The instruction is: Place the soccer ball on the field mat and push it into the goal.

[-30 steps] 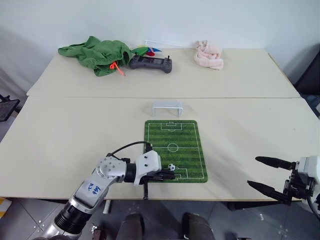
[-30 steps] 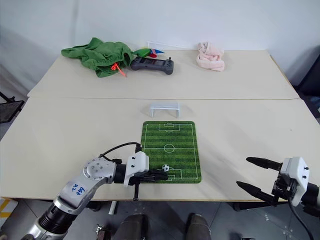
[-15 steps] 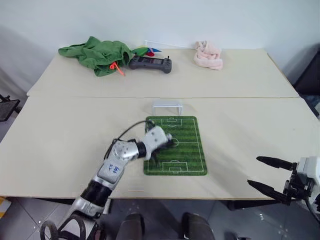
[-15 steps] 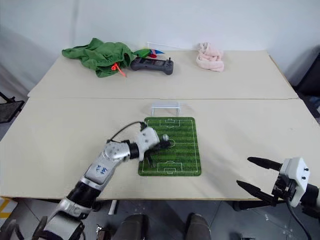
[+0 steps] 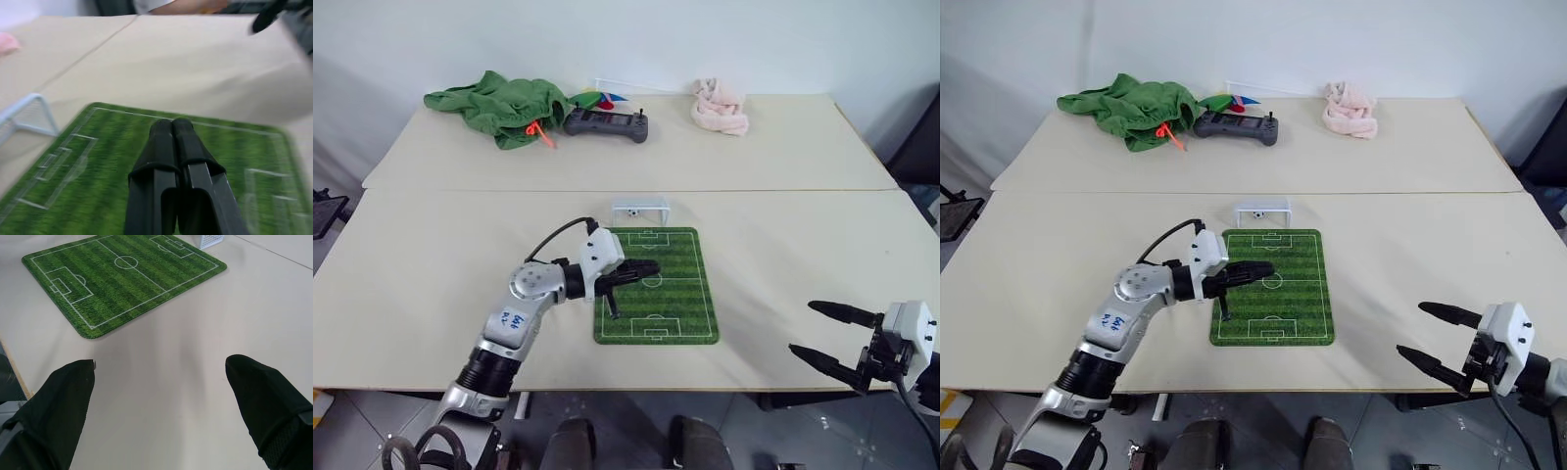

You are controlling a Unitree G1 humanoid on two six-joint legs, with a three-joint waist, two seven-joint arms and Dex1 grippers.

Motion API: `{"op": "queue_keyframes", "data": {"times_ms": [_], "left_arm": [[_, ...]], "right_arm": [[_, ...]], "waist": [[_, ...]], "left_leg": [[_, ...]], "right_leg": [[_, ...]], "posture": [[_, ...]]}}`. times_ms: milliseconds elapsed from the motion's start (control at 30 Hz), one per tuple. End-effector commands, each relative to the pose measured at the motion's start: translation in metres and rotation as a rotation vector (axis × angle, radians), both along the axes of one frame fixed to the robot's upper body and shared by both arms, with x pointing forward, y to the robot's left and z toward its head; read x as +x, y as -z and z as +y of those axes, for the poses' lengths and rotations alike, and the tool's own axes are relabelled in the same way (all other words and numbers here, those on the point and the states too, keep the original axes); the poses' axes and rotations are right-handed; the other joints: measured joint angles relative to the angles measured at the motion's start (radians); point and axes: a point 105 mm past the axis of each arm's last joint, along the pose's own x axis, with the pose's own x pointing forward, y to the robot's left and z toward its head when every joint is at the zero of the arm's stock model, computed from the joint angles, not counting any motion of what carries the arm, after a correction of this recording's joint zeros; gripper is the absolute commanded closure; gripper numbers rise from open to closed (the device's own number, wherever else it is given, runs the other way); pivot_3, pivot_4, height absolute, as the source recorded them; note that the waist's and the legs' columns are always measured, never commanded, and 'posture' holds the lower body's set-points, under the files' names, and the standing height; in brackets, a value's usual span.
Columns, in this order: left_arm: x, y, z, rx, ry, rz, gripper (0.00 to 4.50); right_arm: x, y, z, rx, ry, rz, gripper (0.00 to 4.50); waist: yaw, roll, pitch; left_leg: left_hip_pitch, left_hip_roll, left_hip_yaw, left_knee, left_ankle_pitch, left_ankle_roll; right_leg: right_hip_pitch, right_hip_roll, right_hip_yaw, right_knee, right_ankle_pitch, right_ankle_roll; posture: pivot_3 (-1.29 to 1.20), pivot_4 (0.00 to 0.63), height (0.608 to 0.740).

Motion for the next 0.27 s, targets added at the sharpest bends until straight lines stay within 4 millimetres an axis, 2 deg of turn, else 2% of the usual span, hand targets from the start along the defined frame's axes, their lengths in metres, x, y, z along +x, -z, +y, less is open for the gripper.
{"op": "queue_keyframes", "data": {"times_ms": [33,133,267], "left_arm": [[-0.006,-0.008,0.024,-0.051,-0.048,0.047,4.46],[-0.014,-0.005,0.054,-0.079,-0.063,0.086,4.46],[-0.010,0.003,0.086,-0.020,-0.140,0.043,4.46]], "right_arm": [[0.001,-0.006,-0.002,-0.009,-0.012,-0.028,0.00],[0.005,-0.008,-0.003,-0.015,-0.021,-0.032,0.00],[0.010,-0.010,-0.006,-0.025,-0.030,-0.029,0.00]], "waist": [[-0.002,0.000,0.000],[-0.006,0.000,0.000],[-0.001,0.001,0.000]], "left_leg": [[0.000,0.000,0.000,0.000,0.000,0.000],[0.001,0.000,0.001,-0.001,0.000,0.000],[0.001,0.000,0.001,0.001,-0.001,0.001]], "right_leg": [[0.000,0.000,0.000,0.000,0.000,0.000],[0.000,0.000,0.001,0.000,0.000,0.000],[0.000,0.000,0.001,0.000,0.000,0.000]], "posture": [[0.00,0.150,0.740],[0.00,0.150,0.740],[0.00,0.150,0.740]]}}
